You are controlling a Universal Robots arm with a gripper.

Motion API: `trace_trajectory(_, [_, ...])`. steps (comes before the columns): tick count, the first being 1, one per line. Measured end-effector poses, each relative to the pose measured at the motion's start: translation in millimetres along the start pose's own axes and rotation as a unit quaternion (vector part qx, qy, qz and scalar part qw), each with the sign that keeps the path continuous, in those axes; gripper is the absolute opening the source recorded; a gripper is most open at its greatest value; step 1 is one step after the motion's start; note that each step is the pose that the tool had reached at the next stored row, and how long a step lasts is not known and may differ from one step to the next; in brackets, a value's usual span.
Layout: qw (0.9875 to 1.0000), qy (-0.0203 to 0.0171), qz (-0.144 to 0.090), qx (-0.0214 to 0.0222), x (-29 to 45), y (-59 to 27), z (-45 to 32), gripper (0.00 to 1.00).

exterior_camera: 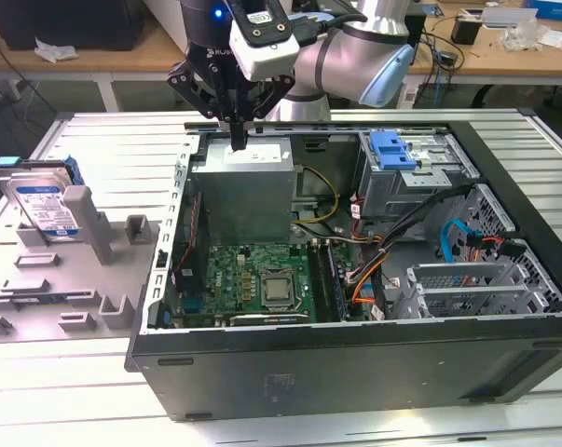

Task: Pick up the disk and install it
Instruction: 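Reach for the disk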

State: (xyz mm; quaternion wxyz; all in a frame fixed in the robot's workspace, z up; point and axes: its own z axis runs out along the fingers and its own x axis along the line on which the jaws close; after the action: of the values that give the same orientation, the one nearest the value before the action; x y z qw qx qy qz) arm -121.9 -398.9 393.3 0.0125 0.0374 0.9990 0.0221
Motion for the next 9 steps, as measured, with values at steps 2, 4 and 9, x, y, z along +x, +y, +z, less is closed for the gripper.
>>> trace_trajectory(2, [1.0000, 0.0000, 0.000, 0.0000, 0.0, 0.0, 0.0, 0.11])
trace_trajectory(4, [1.0000, 0.0000, 0.000, 0.0000, 0.0, 0.0, 0.0, 0.11])
trace_trajectory(9, [1.0000, 0.0000, 0.000, 0.0000, 0.0, 0.0, 0.0, 0.11])
